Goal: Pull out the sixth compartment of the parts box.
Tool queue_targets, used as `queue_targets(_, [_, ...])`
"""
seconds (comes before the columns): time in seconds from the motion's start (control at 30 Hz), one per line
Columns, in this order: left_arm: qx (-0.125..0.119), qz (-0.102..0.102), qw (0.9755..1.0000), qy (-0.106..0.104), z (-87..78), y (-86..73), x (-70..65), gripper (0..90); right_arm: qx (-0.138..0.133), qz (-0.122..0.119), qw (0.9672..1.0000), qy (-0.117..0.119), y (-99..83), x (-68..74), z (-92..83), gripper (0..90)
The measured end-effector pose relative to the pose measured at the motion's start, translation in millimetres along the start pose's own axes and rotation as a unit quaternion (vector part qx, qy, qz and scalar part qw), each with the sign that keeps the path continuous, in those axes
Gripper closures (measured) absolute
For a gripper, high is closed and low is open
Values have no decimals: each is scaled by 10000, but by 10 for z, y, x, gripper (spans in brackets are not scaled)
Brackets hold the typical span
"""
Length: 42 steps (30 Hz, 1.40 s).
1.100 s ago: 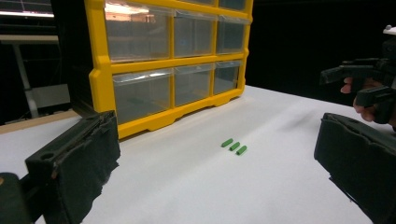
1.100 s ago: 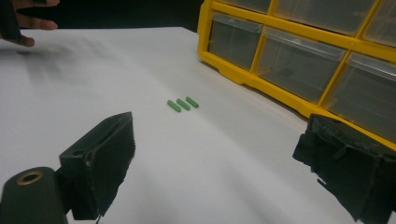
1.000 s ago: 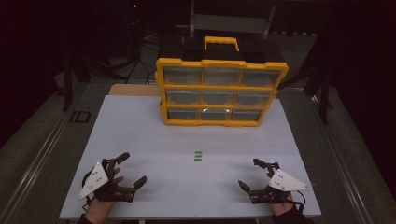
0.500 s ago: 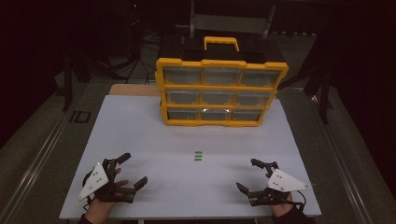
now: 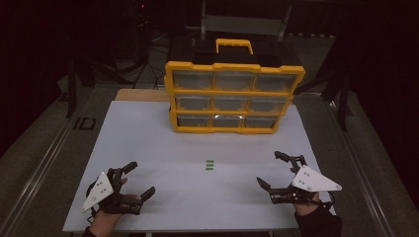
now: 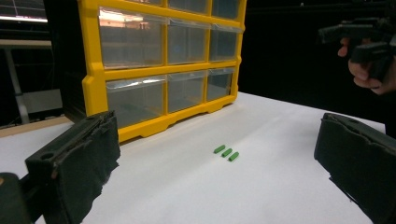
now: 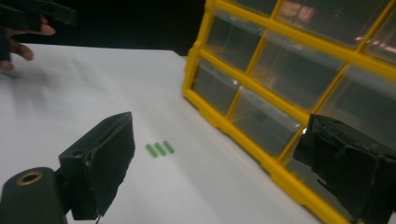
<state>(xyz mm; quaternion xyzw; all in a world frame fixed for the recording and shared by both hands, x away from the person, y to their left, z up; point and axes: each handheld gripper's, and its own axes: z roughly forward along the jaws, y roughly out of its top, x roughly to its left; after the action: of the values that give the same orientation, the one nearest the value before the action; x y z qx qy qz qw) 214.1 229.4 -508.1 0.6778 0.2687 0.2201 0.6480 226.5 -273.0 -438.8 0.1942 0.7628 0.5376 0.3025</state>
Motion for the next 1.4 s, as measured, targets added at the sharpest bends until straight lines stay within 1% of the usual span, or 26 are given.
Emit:
queue_targets(0.13, [0, -9, 10000, 1, 0, -1, 0, 0, 17, -87, 9999, -77, 94, -90, 14, 93])
queue_targets(0.27, [-1, -5, 10000, 1, -2, 2, -2, 0, 35, -128, 9999, -100, 148, -141, 36, 93])
queue_targets(0.3, [-2, -15, 10000, -6, -2, 2, -3, 0, 24, -161, 9998, -101, 190, -177, 57, 93])
queue_targets(0.63, [-3, -47, 10000, -31, -4, -1, -1, 0, 20, -366, 9992, -152, 387, -303, 165, 93])
queue_targets(0.77, [4, -57, 10000, -36, -5, -3, 1, 0, 14, -450, 9989, -110, 454, -367, 205, 93])
queue_targets(0.8, [11, -62, 10000, -39, -4, -3, 1, 0, 30, -506, 9986, -132, 472, -381, 216, 94])
queue_targets(0.93, [13, -54, 10000, -40, -5, -3, -3, 0, 89, -605, 9980, -151, 538, -439, 259, 94])
queue_targets(1.0, [12, -55, 10000, -35, -6, -3, -1, 0, 126, -634, 9978, -141, 560, -466, 284, 94])
queue_targets(1.07, [15, -37, 10000, -19, -7, -3, -1, 0, 176, -624, 9979, -22, 576, -496, 316, 94])
queue_targets(1.17, [26, -6, 10000, -24, -8, -4, -1, 0, 302, -630, 9975, 71, 591, -535, 368, 94])
queue_targets(1.3, [22, -2, 10000, -16, -11, -4, 0, 0, 370, -597, 9975, 115, 593, -599, 431, 94])
queue_targets(1.4, [38, -7, 10000, 3, -9, -8, 3, 0, 424, -717, 9965, 113, 607, -633, 476, 93])
